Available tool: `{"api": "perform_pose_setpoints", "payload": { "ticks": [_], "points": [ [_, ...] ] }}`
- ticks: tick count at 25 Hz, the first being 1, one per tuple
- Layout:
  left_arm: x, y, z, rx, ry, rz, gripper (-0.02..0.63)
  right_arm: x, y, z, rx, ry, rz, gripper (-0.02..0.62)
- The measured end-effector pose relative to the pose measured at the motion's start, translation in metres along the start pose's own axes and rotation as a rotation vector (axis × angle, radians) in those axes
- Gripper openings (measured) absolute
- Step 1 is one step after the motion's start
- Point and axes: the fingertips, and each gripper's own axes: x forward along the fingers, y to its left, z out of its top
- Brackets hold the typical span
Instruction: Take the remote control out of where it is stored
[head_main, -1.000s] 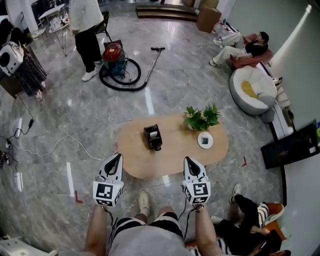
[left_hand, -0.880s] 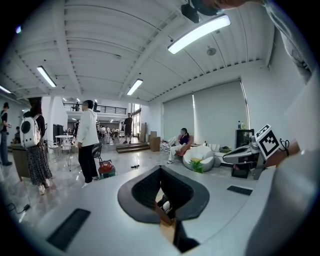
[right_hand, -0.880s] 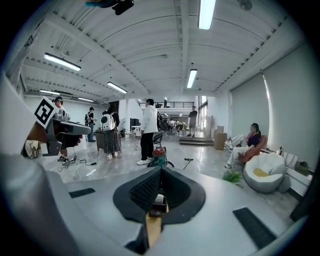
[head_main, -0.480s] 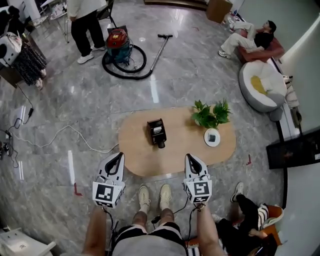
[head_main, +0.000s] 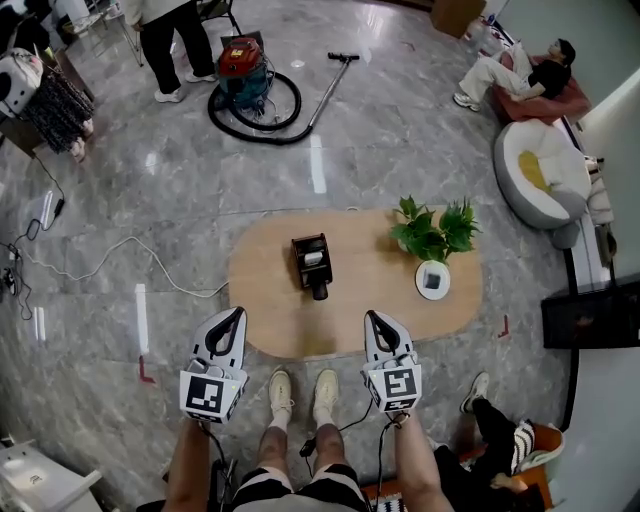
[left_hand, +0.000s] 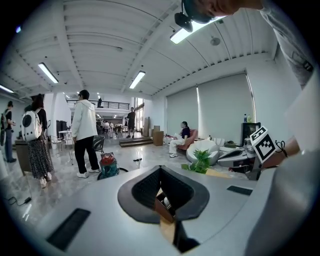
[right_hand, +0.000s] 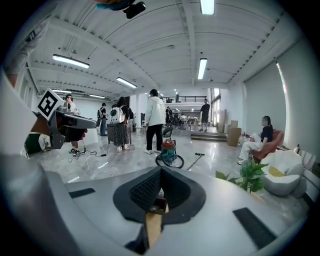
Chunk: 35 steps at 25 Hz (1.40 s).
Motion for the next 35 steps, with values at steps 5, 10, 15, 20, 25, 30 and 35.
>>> {"api": "perform_pose_setpoints", "payload": {
  "ticks": [5, 10, 15, 20, 25, 30, 35],
  "points": [
    [0.015, -0.008, -0.029, -0.009, 0.025, 0.005, 0.005, 0.022, 0.001, -0.033, -0.015, 0.022, 0.039, 0.008],
    [0.025, -0.006, -0.063, -0.020, 0.052, 0.034, 0.005, 0.044, 0.007, -0.062, -0.051, 0.045, 0.080, 0.008],
    [0.031, -0.006, -0.091, -0.035, 0.039, 0.039, 0.005, 0.058, 0.014, -0.080, -0.075, 0.053, 0.110, 0.008],
    [0.039, -0.006, -0.124, -0.042, 0.050, 0.043, 0.005, 0.073, 0.014, -0.099, -0.090, 0.046, 0.122, 0.008],
    [0.048, -0.008, -0.151, -0.048, 0.060, 0.036, 0.005, 0.085, 0.015, -0.121, -0.107, 0.051, 0.124, 0.008],
    [0.051, -0.009, -0.168, -0.041, 0.064, 0.018, 0.005, 0.092, 0.017, -0.141, -0.103, 0.062, 0.118, 0.008],
    [0.055, -0.006, -0.186, -0.051, 0.063, 0.019, 0.005, 0.102, 0.021, -0.157, -0.113, 0.067, 0.122, 0.008]
  ]
}}
